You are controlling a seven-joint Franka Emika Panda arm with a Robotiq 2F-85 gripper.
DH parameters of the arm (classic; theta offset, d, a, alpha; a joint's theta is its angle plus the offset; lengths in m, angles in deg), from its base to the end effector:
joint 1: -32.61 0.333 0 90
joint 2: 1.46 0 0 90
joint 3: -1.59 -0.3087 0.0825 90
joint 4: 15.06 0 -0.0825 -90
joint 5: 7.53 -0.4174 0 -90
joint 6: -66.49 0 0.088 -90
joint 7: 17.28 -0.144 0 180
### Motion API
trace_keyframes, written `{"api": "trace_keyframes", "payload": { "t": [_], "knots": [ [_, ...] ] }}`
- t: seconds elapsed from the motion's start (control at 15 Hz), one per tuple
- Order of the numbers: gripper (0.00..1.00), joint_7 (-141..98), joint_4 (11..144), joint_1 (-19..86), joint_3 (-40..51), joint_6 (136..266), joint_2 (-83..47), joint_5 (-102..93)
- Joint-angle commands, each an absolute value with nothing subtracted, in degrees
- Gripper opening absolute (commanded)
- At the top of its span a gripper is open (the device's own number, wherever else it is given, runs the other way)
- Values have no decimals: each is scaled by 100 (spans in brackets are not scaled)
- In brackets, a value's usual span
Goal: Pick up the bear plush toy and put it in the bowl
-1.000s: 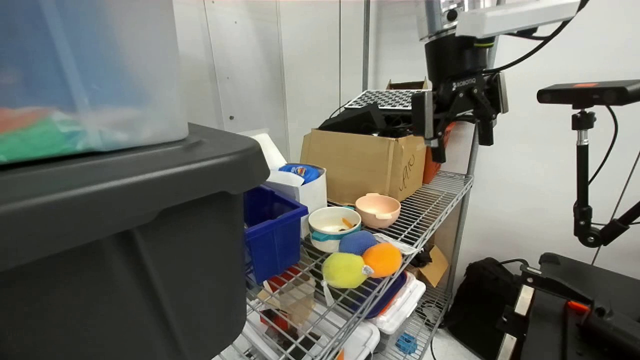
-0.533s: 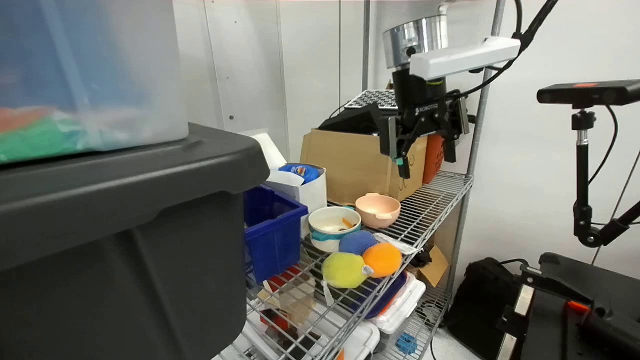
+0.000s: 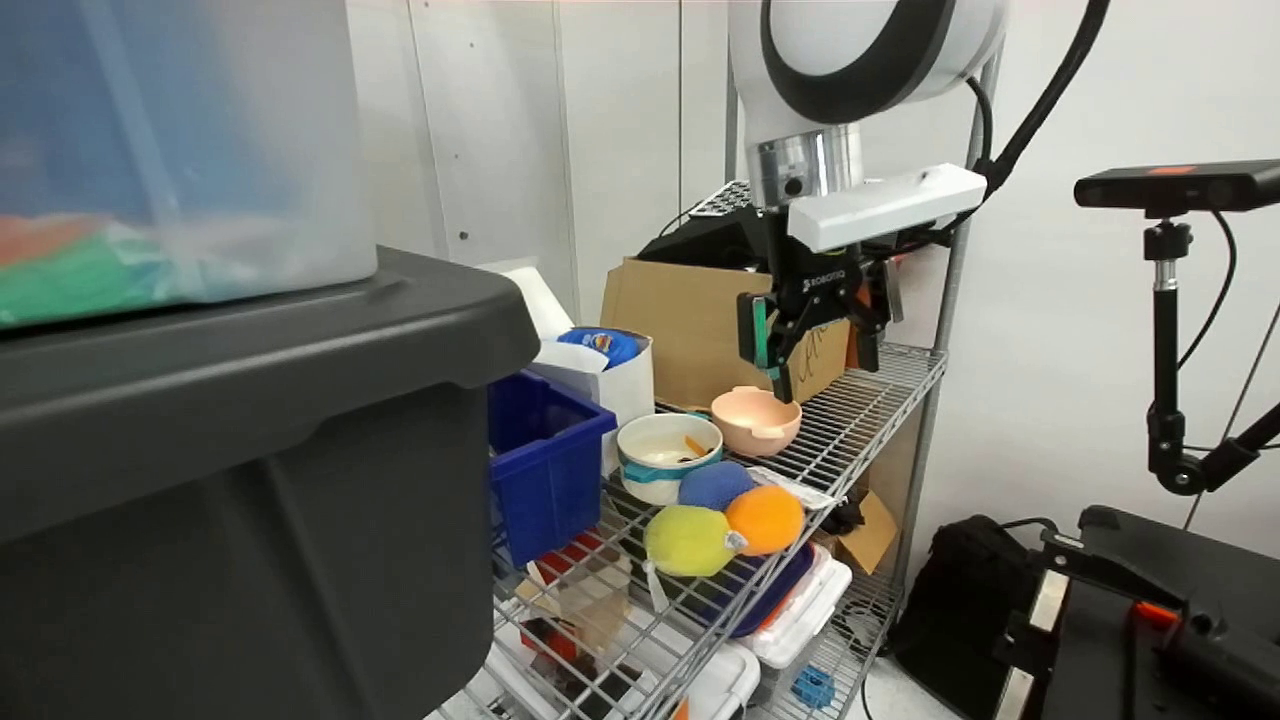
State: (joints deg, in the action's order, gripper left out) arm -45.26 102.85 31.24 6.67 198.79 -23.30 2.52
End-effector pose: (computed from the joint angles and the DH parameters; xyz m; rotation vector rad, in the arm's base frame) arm 0.5887 -0.0764 0.1710 2.8800 -0.6895 -0.1465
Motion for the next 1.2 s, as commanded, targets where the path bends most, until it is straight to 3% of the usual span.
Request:
{"api": "trace_keyframes", "payload": {
  "t": [0.0,0.27,0.47,0.6,0.67,1.13],
  "knots": [
    [100,-4468,10177,3329,820,20113,-2534,315],
    [100,-4281,10032,3342,725,19787,-2507,-10],
    [100,-3220,9743,3092,402,18258,-2053,-919],
    [100,-4575,9454,3571,728,17332,-1984,-231],
    [100,-4065,9675,3355,624,18009,-2153,-460],
    [100,-4497,9511,3484,642,17453,-1993,-283]
  ]
}}
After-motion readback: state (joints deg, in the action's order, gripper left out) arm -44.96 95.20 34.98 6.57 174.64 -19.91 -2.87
